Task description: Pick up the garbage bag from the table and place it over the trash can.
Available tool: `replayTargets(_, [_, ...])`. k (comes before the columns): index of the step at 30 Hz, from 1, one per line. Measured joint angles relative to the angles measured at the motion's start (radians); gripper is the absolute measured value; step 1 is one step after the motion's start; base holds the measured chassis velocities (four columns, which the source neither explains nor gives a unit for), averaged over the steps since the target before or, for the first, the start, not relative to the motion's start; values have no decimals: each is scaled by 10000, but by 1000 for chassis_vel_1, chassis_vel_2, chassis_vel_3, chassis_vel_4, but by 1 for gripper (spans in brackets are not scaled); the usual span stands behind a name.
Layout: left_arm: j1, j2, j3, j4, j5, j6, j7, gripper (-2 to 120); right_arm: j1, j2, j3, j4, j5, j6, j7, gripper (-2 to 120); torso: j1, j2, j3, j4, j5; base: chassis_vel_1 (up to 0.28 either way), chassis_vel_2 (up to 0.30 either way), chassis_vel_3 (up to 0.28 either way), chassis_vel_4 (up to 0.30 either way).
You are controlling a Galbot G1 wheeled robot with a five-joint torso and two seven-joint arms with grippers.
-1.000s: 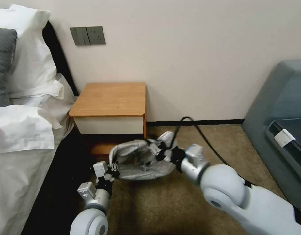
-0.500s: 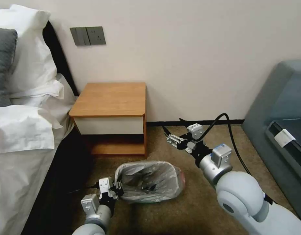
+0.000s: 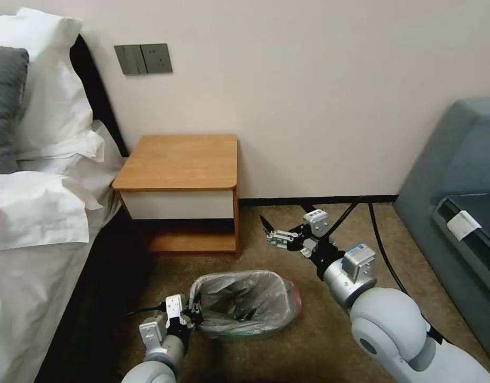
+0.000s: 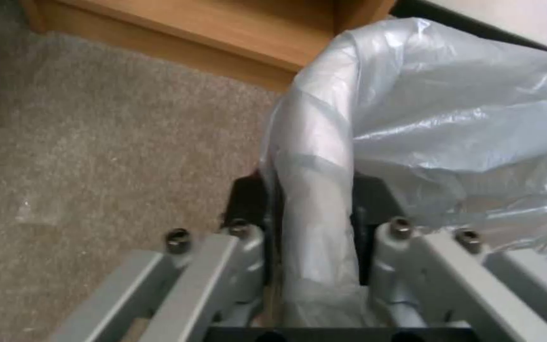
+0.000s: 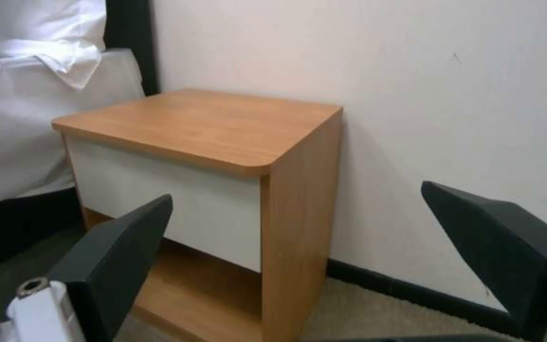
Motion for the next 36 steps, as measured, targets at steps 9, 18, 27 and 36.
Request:
replayTargets(9, [-155,-37,-94,-151,249,-33,123,59,-425,13,128,149,-142,0,-117,100,0,0,1,-3,-5,0,0,0,0])
replayTargets(18, [-108,-112,-108,-182,1340,-723,226,94,-852,194,285,274,-276,76,-222,100,0,0,1,-1,-4,0,0,0,0])
replayTargets(27, [122,-312,-710,35,3464,-4043,1033,100,-2731,1341,2335,-1308,-2495,3503,-1116,100,1,0,1,-2,-2,0,0,0,0])
replayTargets(36, [1196,-672,-1585,-253,4165,-6067,2417,100,-5565,3375,4299,-2003,-3360,6013,-1863,100,1,0,-1,-4,-1,0,0,0,0])
